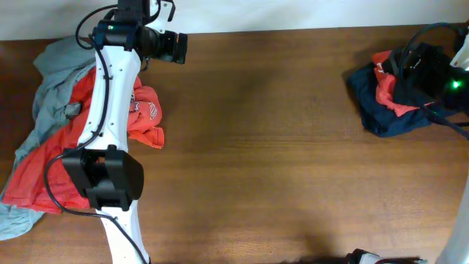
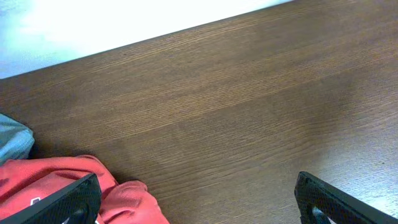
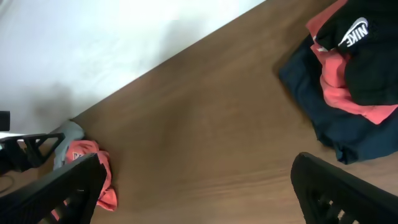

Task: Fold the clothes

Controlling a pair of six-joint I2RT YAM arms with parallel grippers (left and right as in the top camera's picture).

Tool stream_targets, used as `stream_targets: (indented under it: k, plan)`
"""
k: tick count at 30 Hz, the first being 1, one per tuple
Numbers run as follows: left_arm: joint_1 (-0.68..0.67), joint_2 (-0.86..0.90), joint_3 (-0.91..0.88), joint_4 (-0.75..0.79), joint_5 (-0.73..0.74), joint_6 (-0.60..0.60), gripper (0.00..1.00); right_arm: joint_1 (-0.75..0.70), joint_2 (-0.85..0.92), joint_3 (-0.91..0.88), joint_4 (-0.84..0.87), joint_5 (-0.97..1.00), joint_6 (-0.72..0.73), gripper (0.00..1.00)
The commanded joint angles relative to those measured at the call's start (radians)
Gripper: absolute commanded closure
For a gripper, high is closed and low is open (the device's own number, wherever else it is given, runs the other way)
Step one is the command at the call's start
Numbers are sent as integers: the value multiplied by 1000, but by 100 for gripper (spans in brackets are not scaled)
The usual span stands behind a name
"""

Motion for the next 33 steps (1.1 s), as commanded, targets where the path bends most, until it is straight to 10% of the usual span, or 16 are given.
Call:
stream_targets:
  k: [1, 19, 28, 33]
  plan:
    - [1, -17, 16, 2, -7, 20, 1, 6, 2, 2, -1, -62, 0, 1]
    - [1, -17, 16, 2, -7, 20, 1, 16, -26, 2, -18, 18, -38, 1]
    - [1, -17, 16, 2, -7, 20, 1, 306, -354, -205, 250, 299, -505, 1]
    - [1, -17, 16, 2, -7, 20, 1, 333, -608, -473, 343, 293, -386, 1]
